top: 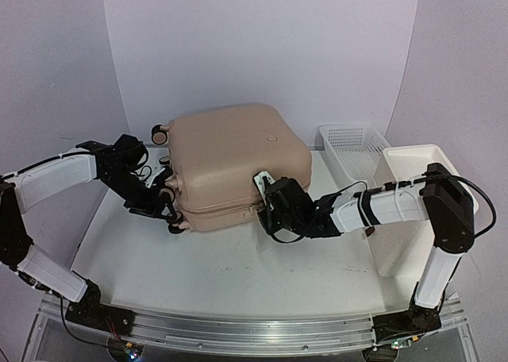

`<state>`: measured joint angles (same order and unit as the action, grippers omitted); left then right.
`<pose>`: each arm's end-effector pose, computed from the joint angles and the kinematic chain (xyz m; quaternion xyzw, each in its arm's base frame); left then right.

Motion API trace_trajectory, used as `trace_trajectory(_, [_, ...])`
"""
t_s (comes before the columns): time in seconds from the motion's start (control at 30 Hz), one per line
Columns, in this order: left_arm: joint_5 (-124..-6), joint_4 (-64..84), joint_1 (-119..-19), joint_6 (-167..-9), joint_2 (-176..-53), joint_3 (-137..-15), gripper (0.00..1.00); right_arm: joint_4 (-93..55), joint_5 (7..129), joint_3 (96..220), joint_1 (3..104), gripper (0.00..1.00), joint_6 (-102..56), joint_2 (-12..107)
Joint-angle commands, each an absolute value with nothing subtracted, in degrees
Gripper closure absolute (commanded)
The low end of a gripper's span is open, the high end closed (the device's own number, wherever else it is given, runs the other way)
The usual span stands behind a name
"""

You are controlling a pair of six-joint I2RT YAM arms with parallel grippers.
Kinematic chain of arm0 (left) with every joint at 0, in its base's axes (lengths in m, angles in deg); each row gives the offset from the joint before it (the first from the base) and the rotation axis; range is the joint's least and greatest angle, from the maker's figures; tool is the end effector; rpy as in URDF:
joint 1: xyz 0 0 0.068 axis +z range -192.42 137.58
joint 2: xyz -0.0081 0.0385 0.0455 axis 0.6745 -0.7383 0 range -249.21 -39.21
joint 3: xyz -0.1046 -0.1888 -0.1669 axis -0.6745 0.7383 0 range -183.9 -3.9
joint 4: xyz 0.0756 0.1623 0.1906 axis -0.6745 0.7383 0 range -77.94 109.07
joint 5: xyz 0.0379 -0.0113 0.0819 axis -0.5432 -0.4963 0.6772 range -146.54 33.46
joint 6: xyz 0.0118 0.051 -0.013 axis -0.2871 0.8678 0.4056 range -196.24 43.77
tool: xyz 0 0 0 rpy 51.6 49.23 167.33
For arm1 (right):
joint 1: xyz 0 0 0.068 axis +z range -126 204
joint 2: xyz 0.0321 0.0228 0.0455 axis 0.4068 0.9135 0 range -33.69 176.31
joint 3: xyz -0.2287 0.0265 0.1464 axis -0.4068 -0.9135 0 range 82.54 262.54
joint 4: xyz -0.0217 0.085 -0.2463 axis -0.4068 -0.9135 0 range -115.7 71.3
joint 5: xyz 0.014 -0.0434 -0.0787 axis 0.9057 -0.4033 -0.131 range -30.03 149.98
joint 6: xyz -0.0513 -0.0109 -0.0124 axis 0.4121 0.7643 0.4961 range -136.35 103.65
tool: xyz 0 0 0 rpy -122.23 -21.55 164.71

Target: Open, take out, and arrange the luggage

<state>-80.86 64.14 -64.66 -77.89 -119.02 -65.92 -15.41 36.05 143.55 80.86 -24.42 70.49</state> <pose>0.2365 -0.1126 0.2556 0.2083 0.9404 -0.2382 0.1242 0.2233 0.3155 0.1774 -0.2860 0.8433 0.0640 0.4504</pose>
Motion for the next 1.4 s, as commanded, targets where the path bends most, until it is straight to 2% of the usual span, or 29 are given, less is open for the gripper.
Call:
trace_trajectory(0.0, [-79.4, 64.5, -64.8, -78.1, -117.0, -70.4, 0.11, -16.0, 35.6, 145.0, 80.0, 1.0, -23.4, 68.3])
trace_trajectory(0.27, [-77.7, 60.2, -64.8, -72.2, -109.7, -70.5, 0.01, -15.5, 36.5, 144.5, 80.0, 1.0, -22.3, 67.6])
trace_trajectory(0.6, [-82.2, 52.0, -64.7, -64.3, -115.6, -70.4, 0.04, -14.8, 38.4, 144.6, 80.0, 1.0, -22.1, 67.7])
trace_trajectory(0.9, [-85.9, 51.0, -64.4, -67.1, -118.3, -72.0, 0.23, -14.2, 38.1, 144.1, 80.0, 1.0, -22.2, 67.3])
trace_trajectory(1.0, [-82.8, 50.8, -64.4, -71.8, -118.4, -72.0, 0.36, -13.8, 38.4, 144.0, 80.1, 1.0, -22.9, 67.2])
trace_trajectory(1.23, [-86.0, 50.6, -64.4, -78.7, -114.9, -69.6, 0.61, -13.7, 40.1, 144.6, 80.0, 1.0, -23.9, 67.8])
trace_trajectory(1.3, [-83.8, 51.1, -64.4, -79.6, -113.0, -68.8, 0.63, -13.7, 39.6, 144.4, 80.0, 1.0, -23.7, 67.7])
trace_trajectory(1.37, [-80.9, 52.7, -64.4, -78.7, -110.4, -68.2, 0.53, -13.7, 39.5, 144.2, 80.0, 1.0, -23.4, 67.3])
